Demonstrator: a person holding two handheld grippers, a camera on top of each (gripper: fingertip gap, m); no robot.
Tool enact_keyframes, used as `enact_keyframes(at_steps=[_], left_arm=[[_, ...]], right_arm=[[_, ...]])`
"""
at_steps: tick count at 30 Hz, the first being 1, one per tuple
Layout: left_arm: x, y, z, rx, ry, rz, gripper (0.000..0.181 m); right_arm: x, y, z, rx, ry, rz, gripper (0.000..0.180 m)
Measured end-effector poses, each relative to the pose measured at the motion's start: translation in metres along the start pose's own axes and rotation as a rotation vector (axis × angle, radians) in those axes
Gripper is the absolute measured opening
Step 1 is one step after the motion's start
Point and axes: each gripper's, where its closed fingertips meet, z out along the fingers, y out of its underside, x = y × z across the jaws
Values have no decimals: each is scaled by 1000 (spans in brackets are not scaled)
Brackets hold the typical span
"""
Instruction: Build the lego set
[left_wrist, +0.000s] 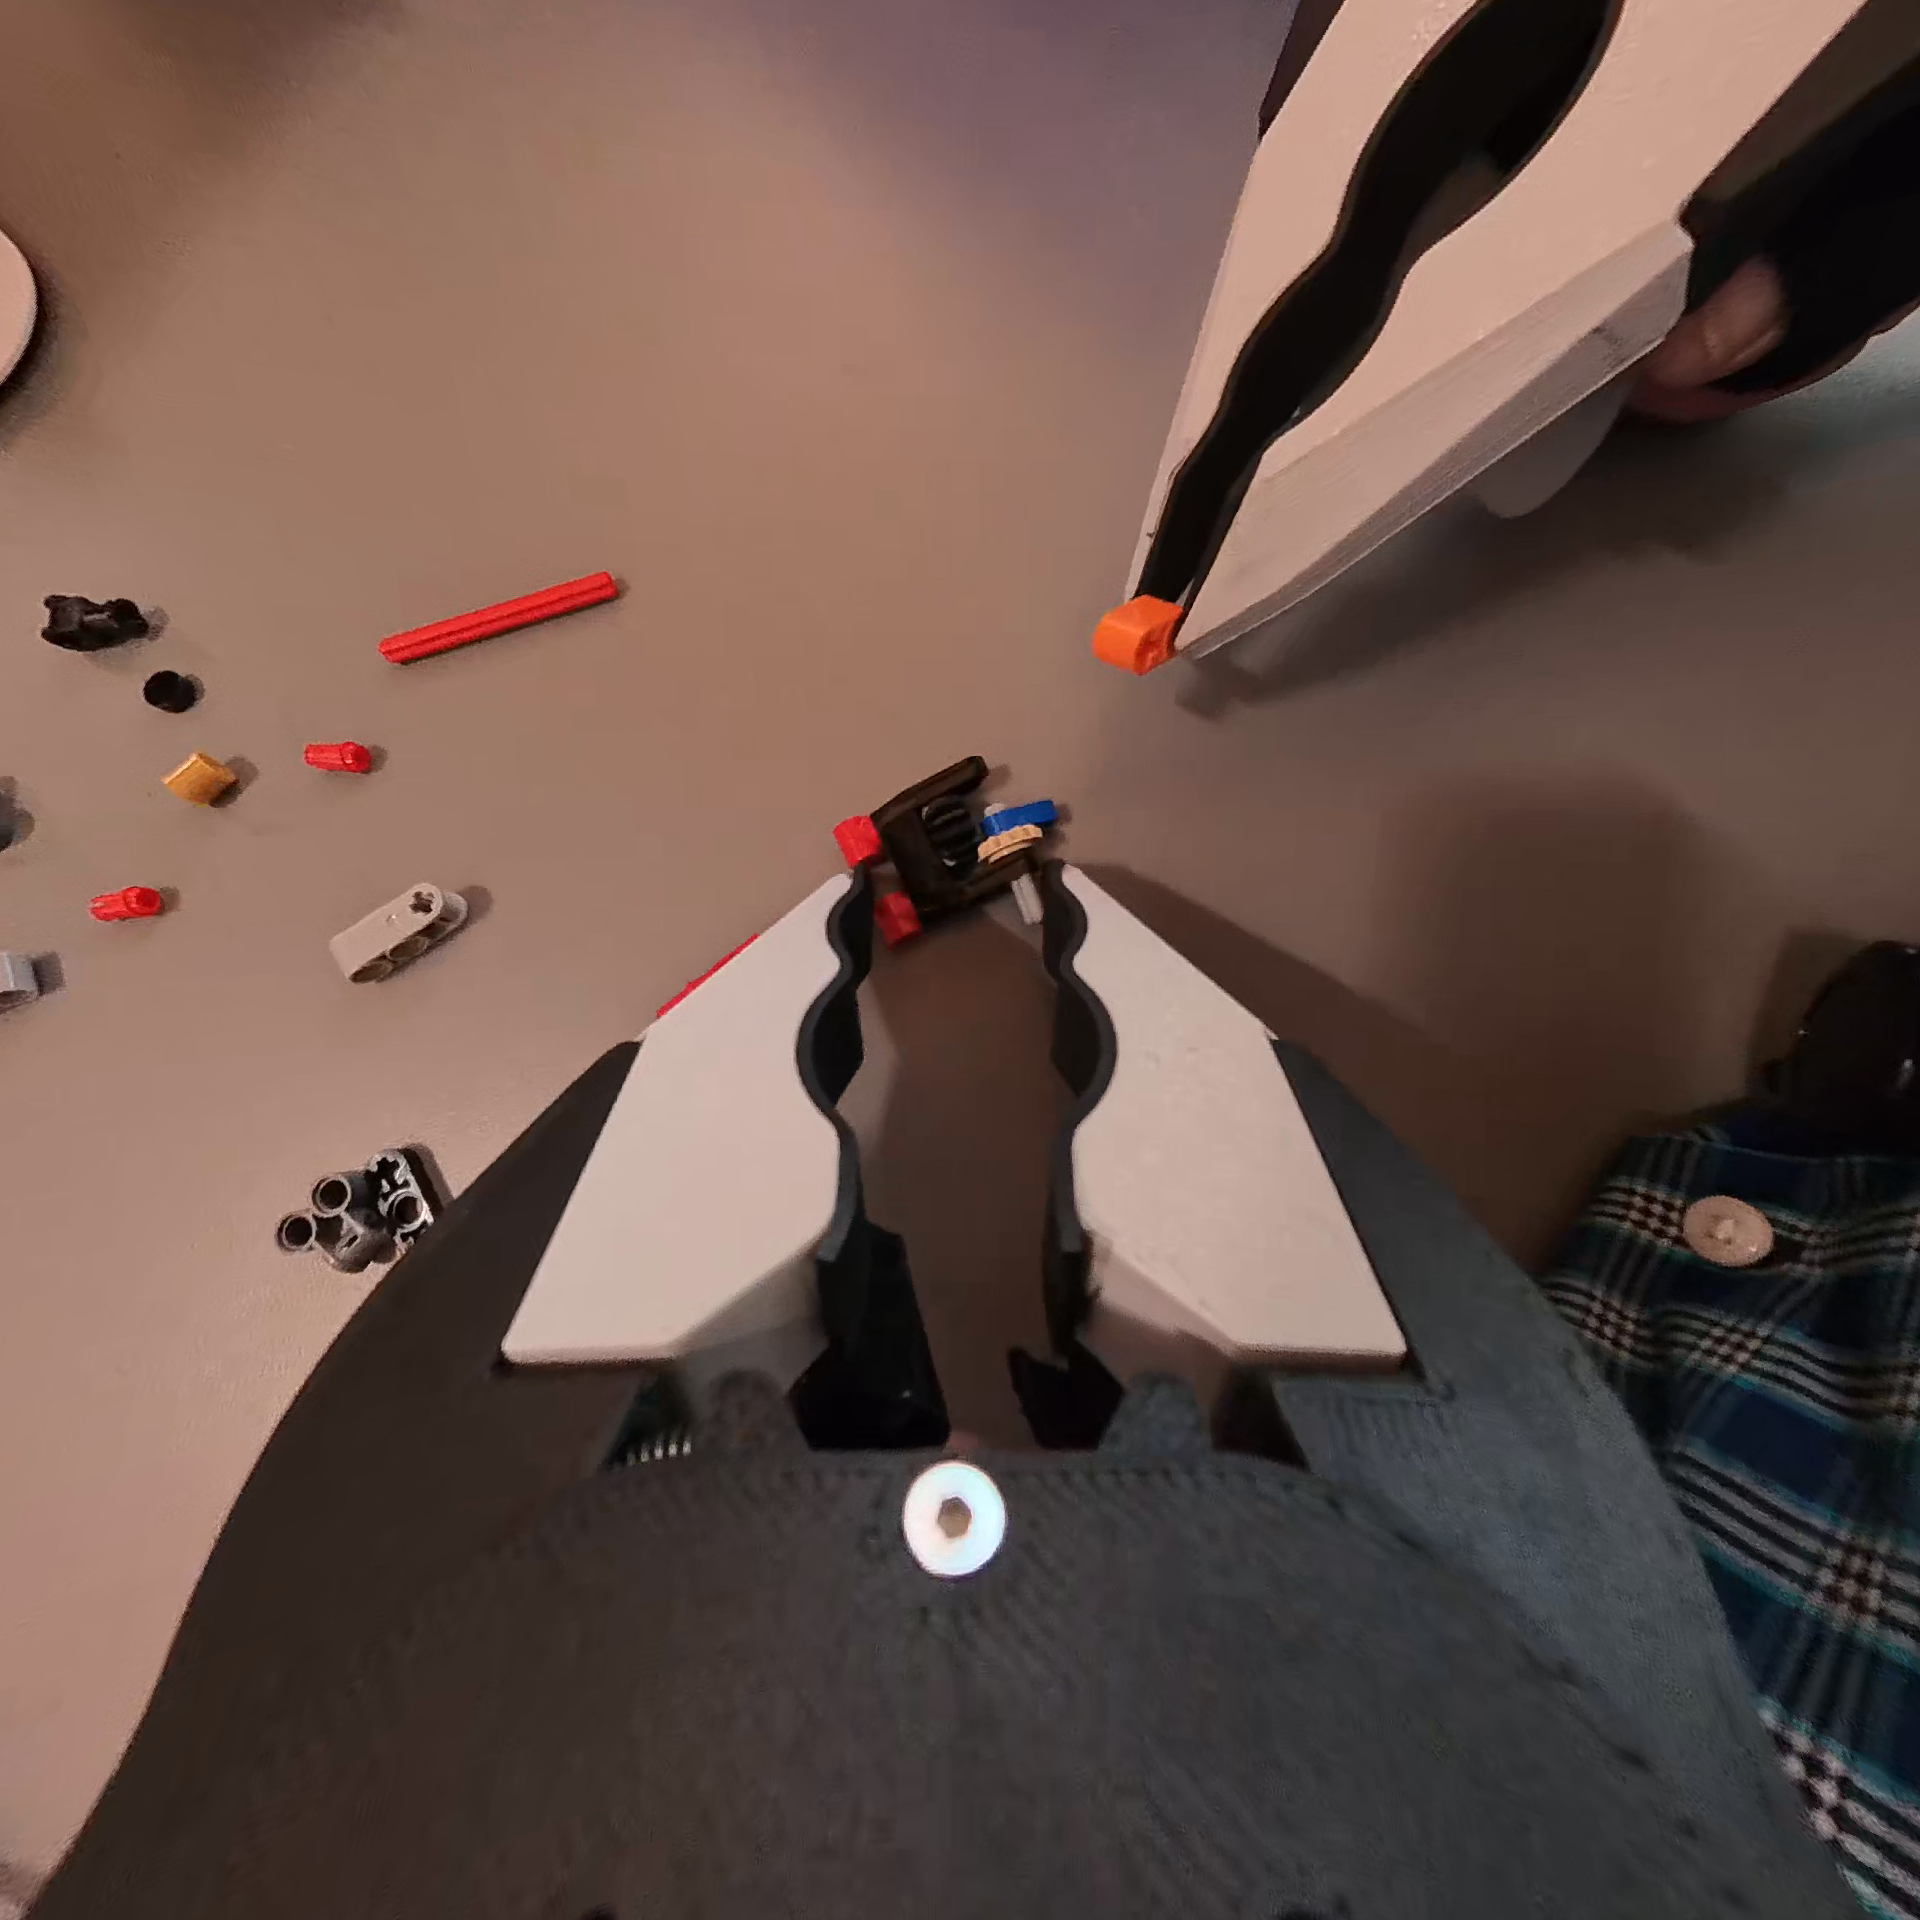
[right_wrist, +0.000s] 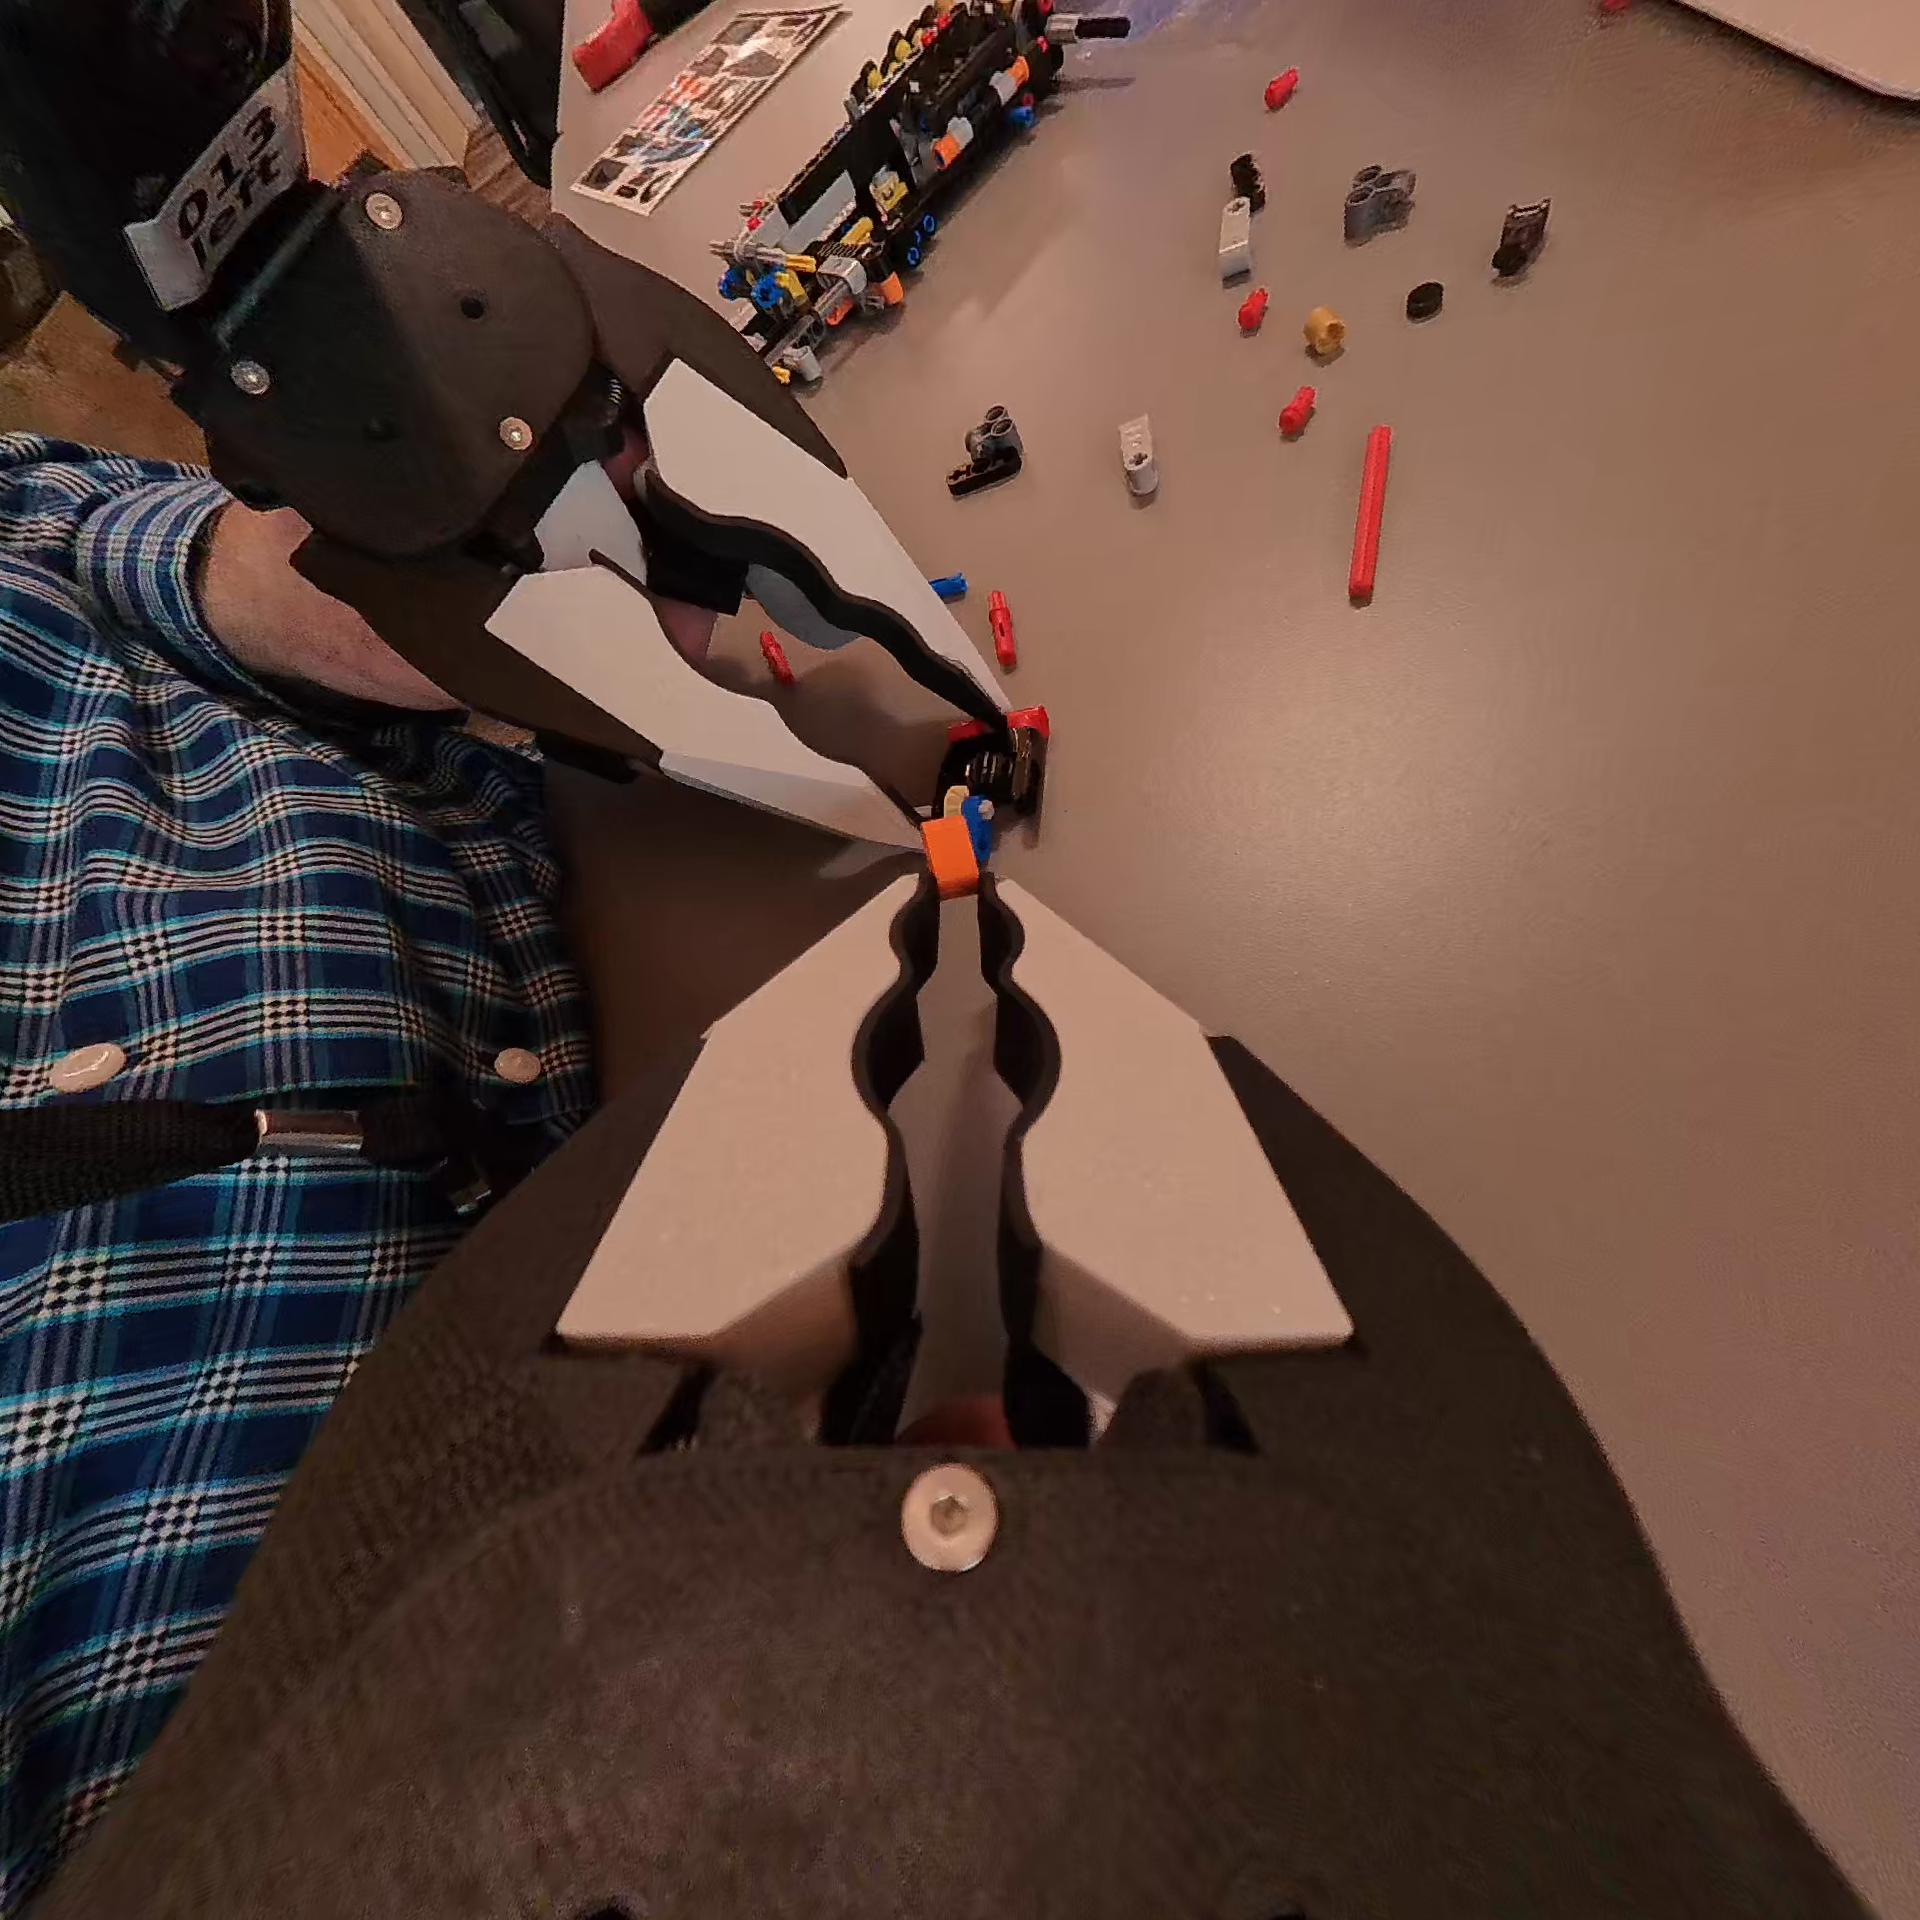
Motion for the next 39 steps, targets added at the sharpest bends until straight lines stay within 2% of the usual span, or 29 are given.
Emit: enact_keyframes(at_steps=[20,27,33,39], left_arm=[[-3,-23,-14,149,89,-50,30],[-2,-50,-34,273,190,-84,29],[-8,-68,-49,344,243,-147,29],[-14,-78,-55,380,268,-188,29]], right_arm=[[1,-12,-5,101,-8,64,4],[-5,-39,-13,277,-74,130,4],[-2,-66,-24,418,39,38,4],[1,-78,-26,449,204,-112,4]])
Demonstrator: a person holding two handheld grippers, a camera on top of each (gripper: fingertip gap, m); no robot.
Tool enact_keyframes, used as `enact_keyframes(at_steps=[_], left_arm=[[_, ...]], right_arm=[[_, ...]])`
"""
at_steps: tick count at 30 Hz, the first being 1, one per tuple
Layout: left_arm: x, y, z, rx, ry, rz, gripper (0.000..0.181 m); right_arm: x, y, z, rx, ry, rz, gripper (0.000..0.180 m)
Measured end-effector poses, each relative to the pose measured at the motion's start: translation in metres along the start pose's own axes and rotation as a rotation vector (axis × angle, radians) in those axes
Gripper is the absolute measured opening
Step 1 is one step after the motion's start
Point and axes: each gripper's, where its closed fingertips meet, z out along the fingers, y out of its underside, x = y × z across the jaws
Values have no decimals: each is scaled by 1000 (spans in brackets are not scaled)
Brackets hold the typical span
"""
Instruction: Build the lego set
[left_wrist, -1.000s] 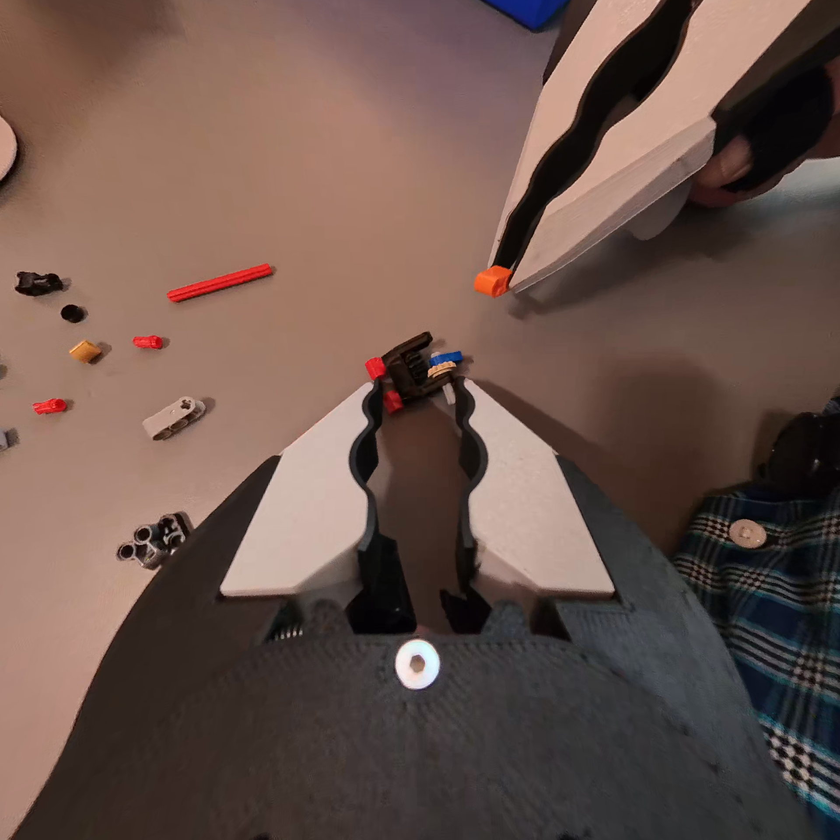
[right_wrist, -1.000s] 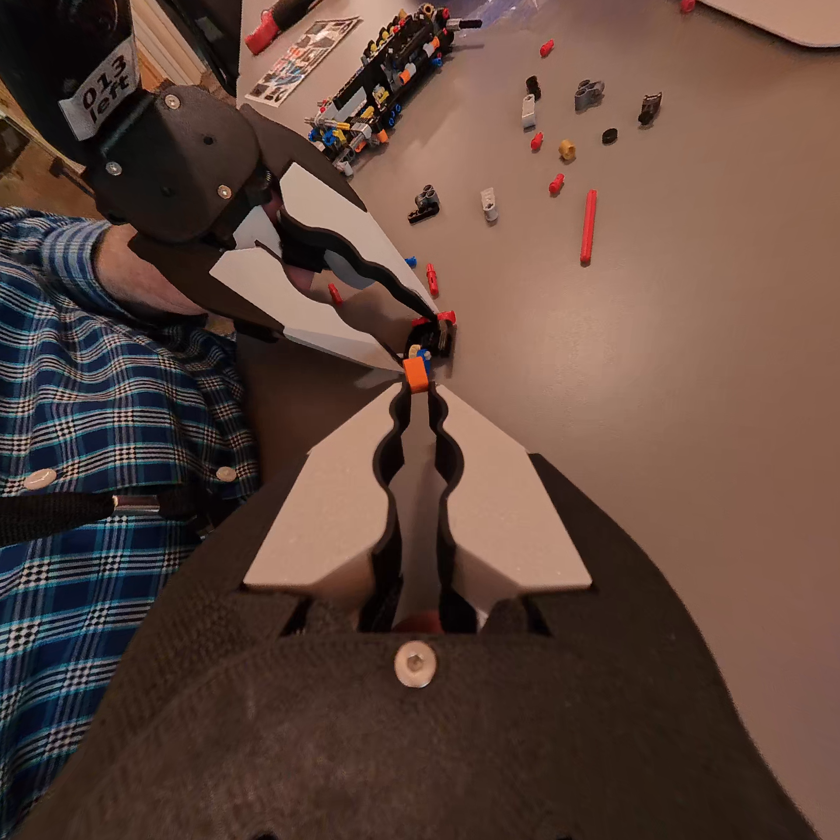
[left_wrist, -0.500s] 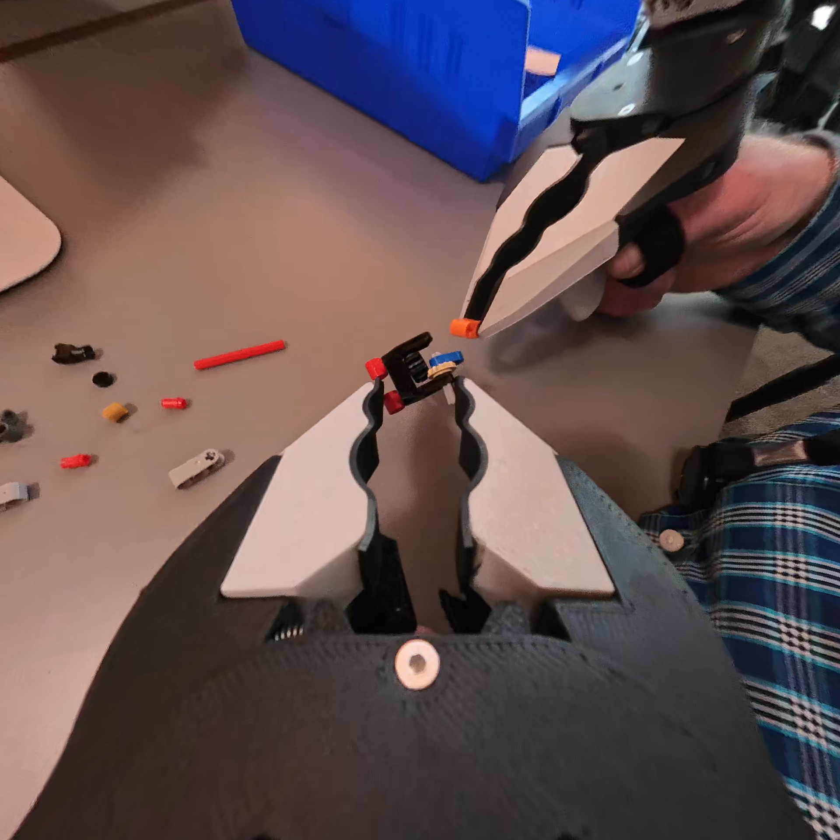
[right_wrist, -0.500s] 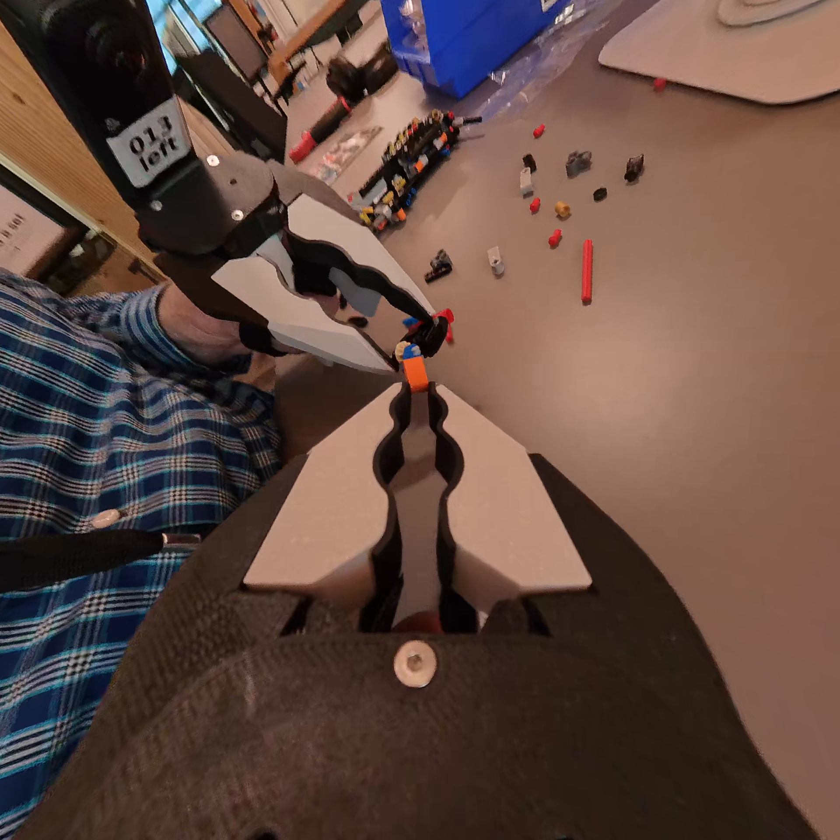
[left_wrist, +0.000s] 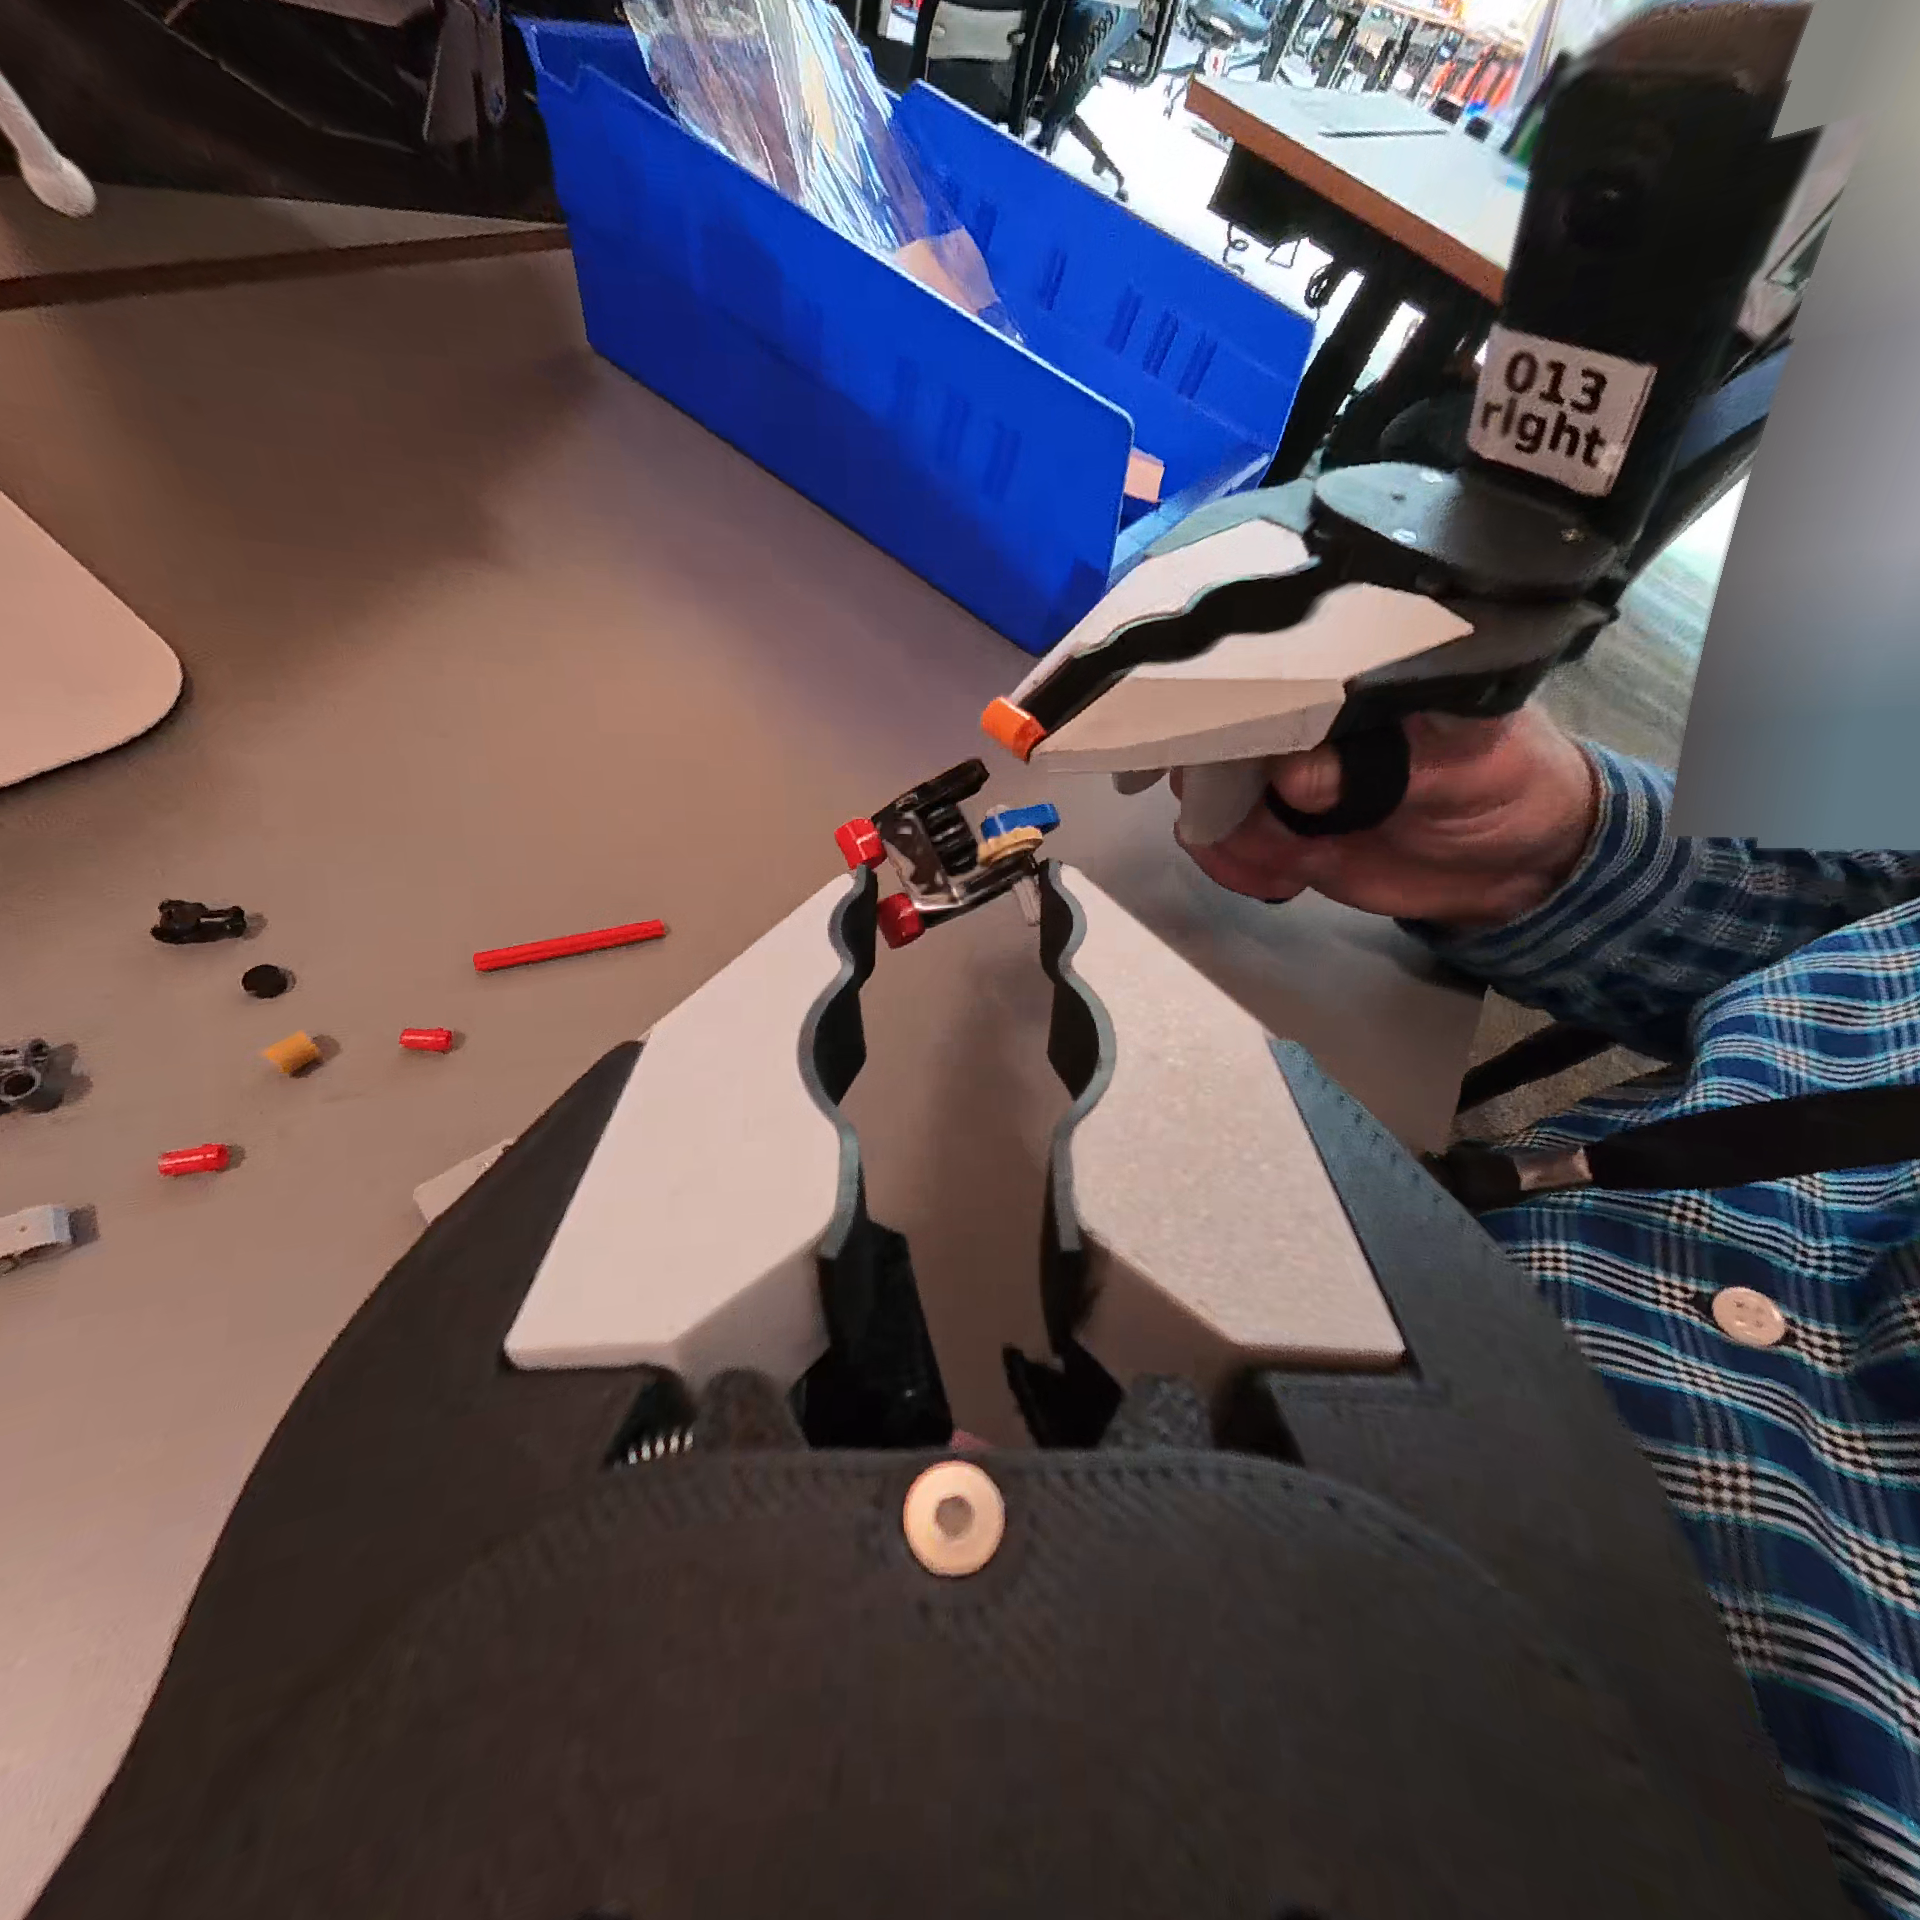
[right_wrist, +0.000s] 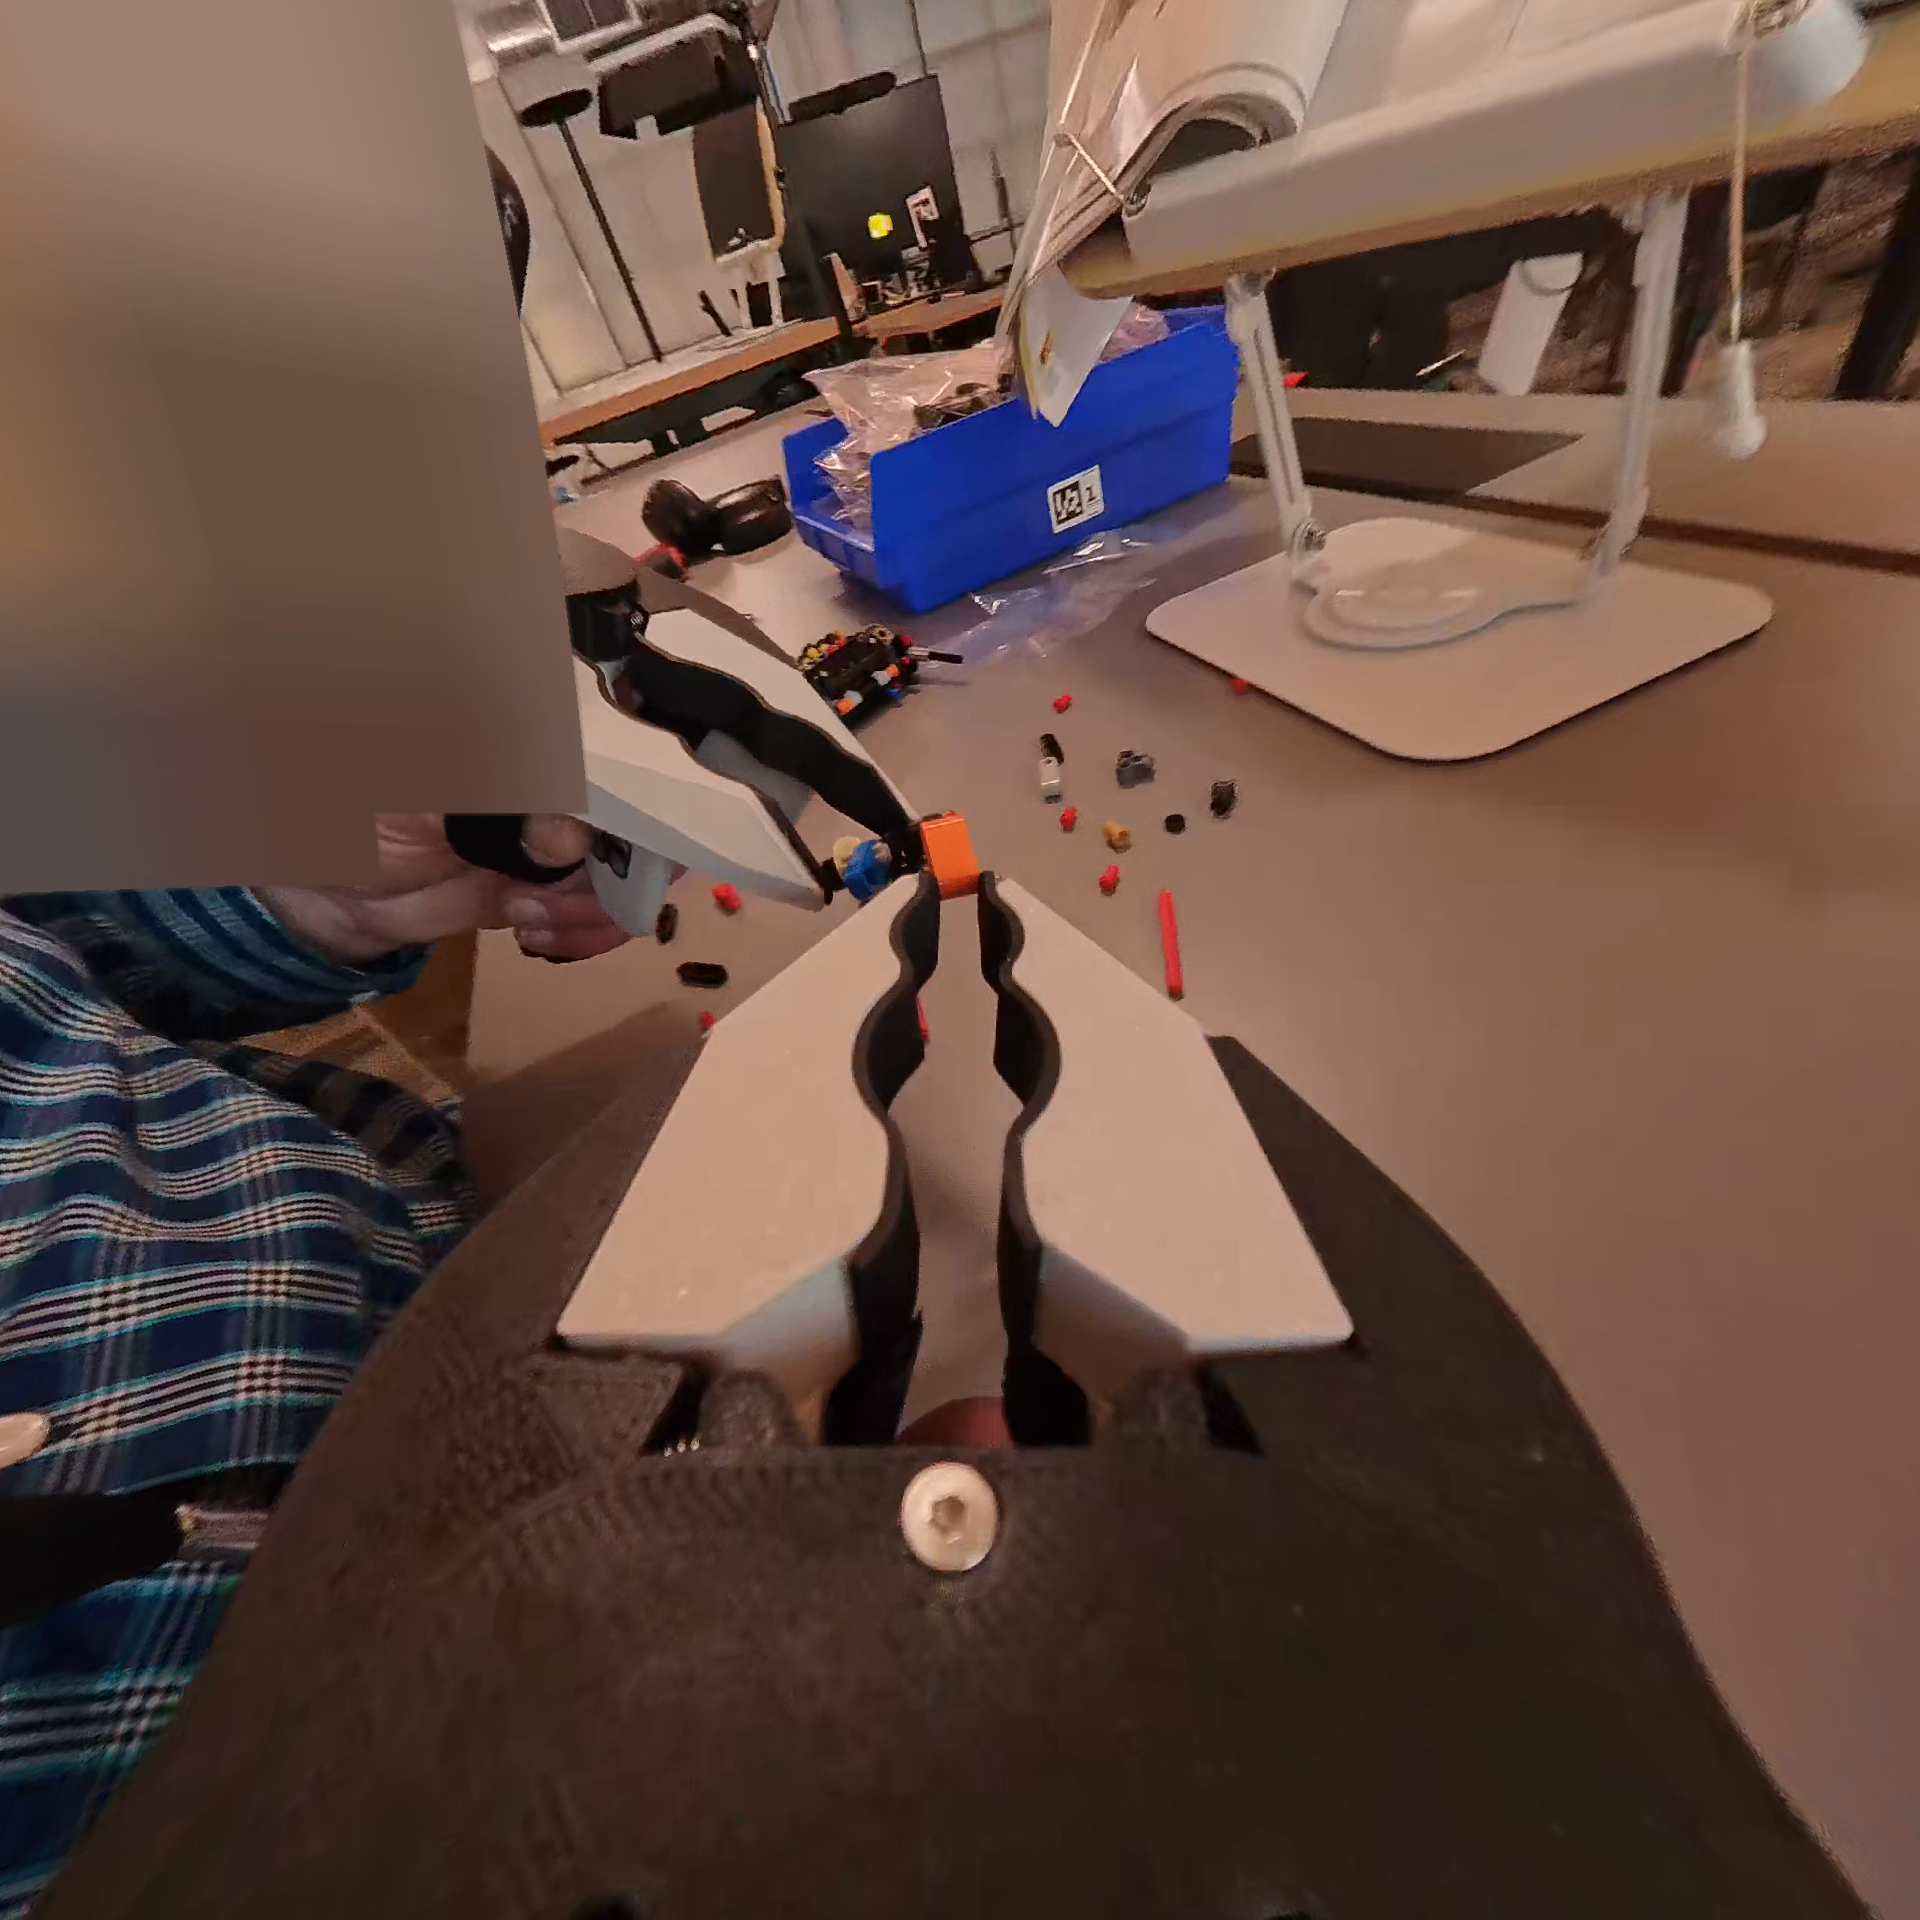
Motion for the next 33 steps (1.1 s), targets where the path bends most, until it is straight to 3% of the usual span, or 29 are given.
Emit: enact_keyframes(at_steps=[9,33], left_arm=[[-2,-7,0,16,-5,-7,29],[4,-12,2,42,87,-120,29]], right_arm=[[-1,-4,3,-46,188,-307,4],[-3,-8,2,-23,236,-474,4]])
